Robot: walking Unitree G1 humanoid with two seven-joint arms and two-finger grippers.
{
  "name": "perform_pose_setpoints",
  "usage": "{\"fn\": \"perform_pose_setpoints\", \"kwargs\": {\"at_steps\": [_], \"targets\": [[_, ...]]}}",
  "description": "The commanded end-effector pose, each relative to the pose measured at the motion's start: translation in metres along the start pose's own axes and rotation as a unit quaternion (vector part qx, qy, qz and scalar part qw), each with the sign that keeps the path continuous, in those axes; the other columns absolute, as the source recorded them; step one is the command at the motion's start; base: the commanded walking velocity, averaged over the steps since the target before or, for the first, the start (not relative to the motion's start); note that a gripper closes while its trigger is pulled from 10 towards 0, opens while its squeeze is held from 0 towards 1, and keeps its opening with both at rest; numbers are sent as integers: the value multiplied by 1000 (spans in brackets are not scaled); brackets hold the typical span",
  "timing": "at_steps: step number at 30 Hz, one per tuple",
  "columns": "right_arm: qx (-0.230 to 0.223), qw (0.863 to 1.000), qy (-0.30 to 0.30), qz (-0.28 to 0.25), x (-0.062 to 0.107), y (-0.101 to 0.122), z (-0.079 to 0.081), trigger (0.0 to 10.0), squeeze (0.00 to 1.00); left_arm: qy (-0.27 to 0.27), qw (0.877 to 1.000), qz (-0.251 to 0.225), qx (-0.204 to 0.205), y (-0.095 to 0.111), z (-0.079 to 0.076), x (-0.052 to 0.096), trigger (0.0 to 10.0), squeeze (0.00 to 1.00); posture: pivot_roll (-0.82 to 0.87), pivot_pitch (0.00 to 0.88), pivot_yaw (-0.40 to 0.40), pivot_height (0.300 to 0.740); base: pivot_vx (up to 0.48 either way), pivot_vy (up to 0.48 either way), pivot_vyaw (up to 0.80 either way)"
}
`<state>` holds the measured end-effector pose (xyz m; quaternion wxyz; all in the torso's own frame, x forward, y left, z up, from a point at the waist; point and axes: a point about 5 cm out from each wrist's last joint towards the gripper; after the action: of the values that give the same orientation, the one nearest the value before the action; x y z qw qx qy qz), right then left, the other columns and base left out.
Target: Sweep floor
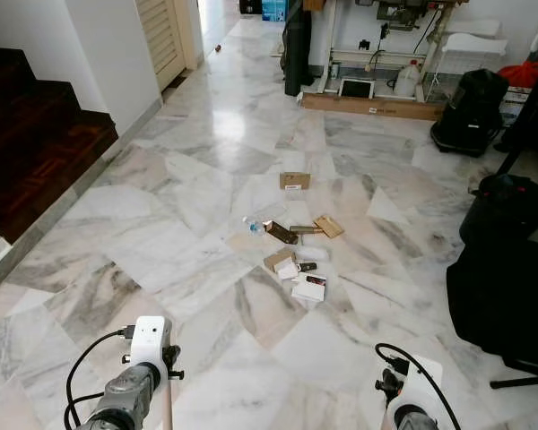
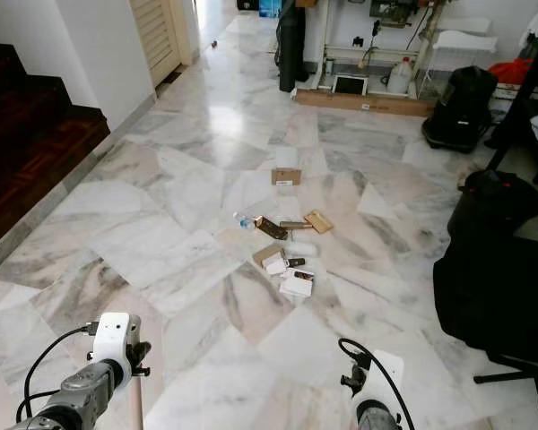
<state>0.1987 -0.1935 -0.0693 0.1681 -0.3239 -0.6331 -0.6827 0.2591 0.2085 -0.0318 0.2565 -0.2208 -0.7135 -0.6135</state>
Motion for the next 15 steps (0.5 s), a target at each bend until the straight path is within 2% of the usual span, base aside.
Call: {"fn": "perform_pose_setpoints", "kwargs": {"at_steps": [1, 15], "targets": [[-15, 999, 27, -11, -1, 5, 17, 10000, 0, 6, 1000, 3, -11, 0, 5, 1, 10000, 0, 53, 0, 16, 740, 311, 0, 0], [-11, 1000, 27, -8, -1, 3, 15, 10000, 0, 2, 1000, 3, -10, -1, 4, 1, 10000, 0, 57, 0, 4, 740, 311, 0, 0]]}}
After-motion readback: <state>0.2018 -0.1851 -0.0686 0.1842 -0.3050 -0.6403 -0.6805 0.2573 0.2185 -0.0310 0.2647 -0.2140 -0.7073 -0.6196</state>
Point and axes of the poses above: a point about 5 cm out from each wrist's last joint towards the gripper, its own x axis pointing back from the gripper into the wrist, its own y axis along the axis of the wrist's last joint, z = x × y, and after that the axes turned 9 degrees about x, right-handed
